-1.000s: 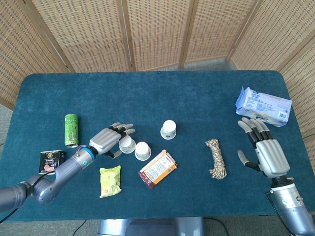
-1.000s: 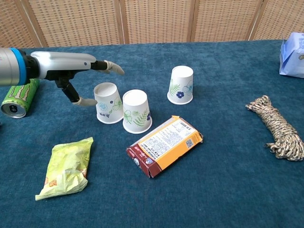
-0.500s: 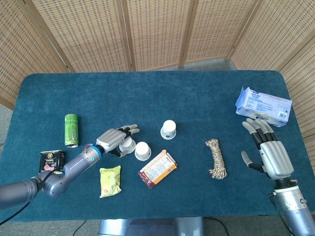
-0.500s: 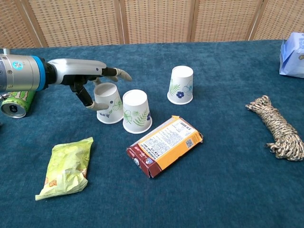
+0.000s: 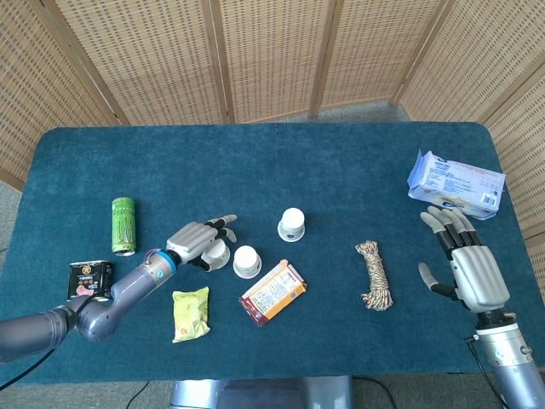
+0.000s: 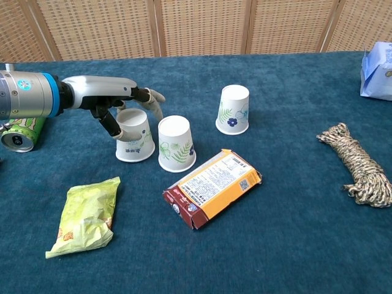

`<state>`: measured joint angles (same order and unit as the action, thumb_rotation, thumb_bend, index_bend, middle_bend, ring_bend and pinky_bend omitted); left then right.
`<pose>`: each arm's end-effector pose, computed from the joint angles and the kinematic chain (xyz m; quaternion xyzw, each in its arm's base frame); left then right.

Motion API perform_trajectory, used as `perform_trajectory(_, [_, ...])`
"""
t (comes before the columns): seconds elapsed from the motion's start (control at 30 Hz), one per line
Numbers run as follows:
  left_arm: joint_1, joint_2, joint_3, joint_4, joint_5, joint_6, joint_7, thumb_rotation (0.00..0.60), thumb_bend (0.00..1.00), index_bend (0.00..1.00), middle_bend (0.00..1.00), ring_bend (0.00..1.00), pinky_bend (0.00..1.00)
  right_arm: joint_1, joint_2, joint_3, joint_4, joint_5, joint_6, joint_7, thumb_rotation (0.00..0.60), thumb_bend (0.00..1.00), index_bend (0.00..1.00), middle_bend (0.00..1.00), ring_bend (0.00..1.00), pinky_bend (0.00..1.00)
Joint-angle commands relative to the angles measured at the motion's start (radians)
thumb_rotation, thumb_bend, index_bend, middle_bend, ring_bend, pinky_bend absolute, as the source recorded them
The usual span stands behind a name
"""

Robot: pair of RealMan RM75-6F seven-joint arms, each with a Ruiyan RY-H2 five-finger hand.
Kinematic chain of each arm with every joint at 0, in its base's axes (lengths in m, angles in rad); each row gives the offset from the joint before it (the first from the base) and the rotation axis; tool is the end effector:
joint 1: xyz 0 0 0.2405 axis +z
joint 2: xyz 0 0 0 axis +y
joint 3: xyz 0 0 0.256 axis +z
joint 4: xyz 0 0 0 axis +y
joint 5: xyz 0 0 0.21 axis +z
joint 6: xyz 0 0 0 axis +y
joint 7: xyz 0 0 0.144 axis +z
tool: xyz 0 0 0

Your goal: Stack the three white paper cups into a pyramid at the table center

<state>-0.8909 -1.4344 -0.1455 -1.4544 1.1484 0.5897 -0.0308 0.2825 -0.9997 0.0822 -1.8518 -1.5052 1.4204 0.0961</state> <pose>-0.1374 0.3595 -0.0218 -0.7835 -0.4683 -0.3028 0.2740 -0.2280 -0.2328 0.1701 0.6080 -0.3981 0.4933 0.4780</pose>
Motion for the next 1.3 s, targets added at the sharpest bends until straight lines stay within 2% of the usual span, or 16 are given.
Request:
perform_trajectory(0.03, [0.003, 0.003, 0.002, -0.008, -0.004, 0.001, -0.010, 0.600, 0.44, 0.27, 0.05, 0.13, 0.47, -0.003, 0.001, 0.002, 0.000, -0.001, 0.000, 0.002, 0.600, 0.46, 0.08, 0.06, 0.00, 0.08])
perform_trajectory(0.33, [0.027, 0.034, 0.021, -0.068, 0.032, 0.023, -0.046, 0.600, 0.44, 0.25, 0.06, 0.13, 0.47, -0.013, 0.003, 0.008, 0.004, -0.004, -0.005, 0.013, 0.600, 0.46, 0.08, 0.06, 0.00, 0.08])
perform_trajectory(0.7, [0.035, -0.007, 0.030, -0.088, 0.018, 0.082, 0.007, 0.600, 0.44, 0.23, 0.05, 0.13, 0.47, -0.028, 0.008, 0.008, 0.010, -0.018, -0.002, 0.036, 0.600, 0.46, 0.08, 0.06, 0.00, 0.08])
perform_trajectory(1.07, [0.046, -0.011, 0.038, -0.099, 0.018, 0.109, 0.017, 0.600, 0.44, 0.10, 0.00, 0.01, 0.35, -0.040, 0.017, 0.010, 0.005, -0.030, 0.001, 0.044, 0.600, 0.46, 0.08, 0.06, 0.00, 0.08])
perform_trajectory(1.3, [0.061, 0.003, 0.043, -0.112, 0.032, 0.123, -0.002, 0.600, 0.44, 0.08, 0.00, 0.00, 0.32, -0.043, 0.016, 0.011, 0.001, -0.036, -0.001, 0.040, 0.600, 0.46, 0.08, 0.06, 0.00, 0.08])
